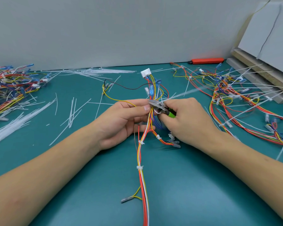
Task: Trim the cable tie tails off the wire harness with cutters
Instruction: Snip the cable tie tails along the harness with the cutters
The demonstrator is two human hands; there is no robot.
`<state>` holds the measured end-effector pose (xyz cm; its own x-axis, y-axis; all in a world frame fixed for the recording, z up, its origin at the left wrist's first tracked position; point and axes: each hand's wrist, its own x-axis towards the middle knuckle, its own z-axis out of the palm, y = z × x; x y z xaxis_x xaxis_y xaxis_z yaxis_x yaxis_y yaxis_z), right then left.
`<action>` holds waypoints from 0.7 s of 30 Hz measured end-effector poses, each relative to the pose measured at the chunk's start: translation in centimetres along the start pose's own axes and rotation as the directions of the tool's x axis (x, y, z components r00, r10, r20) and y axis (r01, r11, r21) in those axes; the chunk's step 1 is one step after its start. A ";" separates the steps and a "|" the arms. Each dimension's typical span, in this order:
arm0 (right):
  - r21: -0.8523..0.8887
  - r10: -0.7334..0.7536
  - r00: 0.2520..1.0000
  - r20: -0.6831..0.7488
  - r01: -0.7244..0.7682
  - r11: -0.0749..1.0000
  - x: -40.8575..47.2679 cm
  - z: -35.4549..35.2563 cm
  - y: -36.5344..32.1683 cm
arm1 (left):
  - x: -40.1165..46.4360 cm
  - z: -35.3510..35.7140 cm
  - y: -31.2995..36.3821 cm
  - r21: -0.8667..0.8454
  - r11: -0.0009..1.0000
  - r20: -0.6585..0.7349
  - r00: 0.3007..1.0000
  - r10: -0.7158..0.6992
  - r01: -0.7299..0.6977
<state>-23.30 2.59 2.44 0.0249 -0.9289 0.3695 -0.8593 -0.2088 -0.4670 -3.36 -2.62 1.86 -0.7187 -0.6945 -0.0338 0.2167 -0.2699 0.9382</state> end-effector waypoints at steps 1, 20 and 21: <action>-0.011 0.005 1.000 0.001 -0.005 1.000 0.0 0.0 0.0 | 0.0 -0.1 0.0 0.003 1.000 0.005 1.000 -0.001 0.001; -0.028 -0.066 0.997 -0.036 0.065 0.997 -0.1 -0.3 -0.4 | 0.0 0.0 0.1 -0.026 1.000 -0.004 1.000 0.000 0.000; -0.030 -0.062 0.997 -0.036 0.061 0.998 -0.1 -0.2 -0.4 | 0.0 0.0 0.0 -0.026 1.000 -0.006 1.000 -0.001 0.001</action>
<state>-23.09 2.80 2.77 0.0602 -0.9027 0.4261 -0.8709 -0.2561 -0.4195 -3.31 -2.64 1.89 -0.7149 -0.6983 -0.0370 0.2329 -0.2876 0.9290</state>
